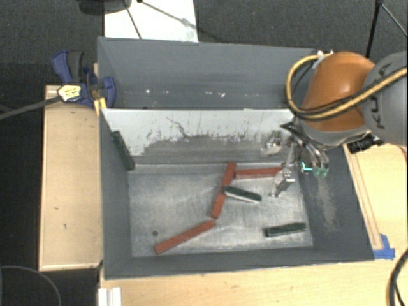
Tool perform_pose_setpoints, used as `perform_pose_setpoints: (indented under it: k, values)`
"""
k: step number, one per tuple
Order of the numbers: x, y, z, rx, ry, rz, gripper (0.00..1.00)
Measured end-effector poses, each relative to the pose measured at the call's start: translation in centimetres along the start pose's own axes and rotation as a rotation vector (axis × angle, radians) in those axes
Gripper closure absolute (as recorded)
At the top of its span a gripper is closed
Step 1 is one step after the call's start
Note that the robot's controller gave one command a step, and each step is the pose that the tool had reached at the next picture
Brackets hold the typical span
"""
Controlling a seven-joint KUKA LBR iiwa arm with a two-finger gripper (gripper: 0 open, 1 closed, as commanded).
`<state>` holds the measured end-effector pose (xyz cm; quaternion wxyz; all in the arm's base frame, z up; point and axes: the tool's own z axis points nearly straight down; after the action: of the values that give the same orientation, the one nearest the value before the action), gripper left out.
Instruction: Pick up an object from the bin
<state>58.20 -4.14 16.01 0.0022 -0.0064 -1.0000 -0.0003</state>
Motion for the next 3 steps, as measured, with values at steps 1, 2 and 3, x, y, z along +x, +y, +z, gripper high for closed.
perform_pose_setpoints:
  k: [1,2,3]
  values:
    - [-0.2,0.0,-0.4,0.001,-0.008,-0.001,0.00]
    - [-0.3,0.7,7.9,0.001,-0.035,-0.012,1.00]
    - [-0.3,0.7,7.9,0.001,-0.035,-0.013,1.00]
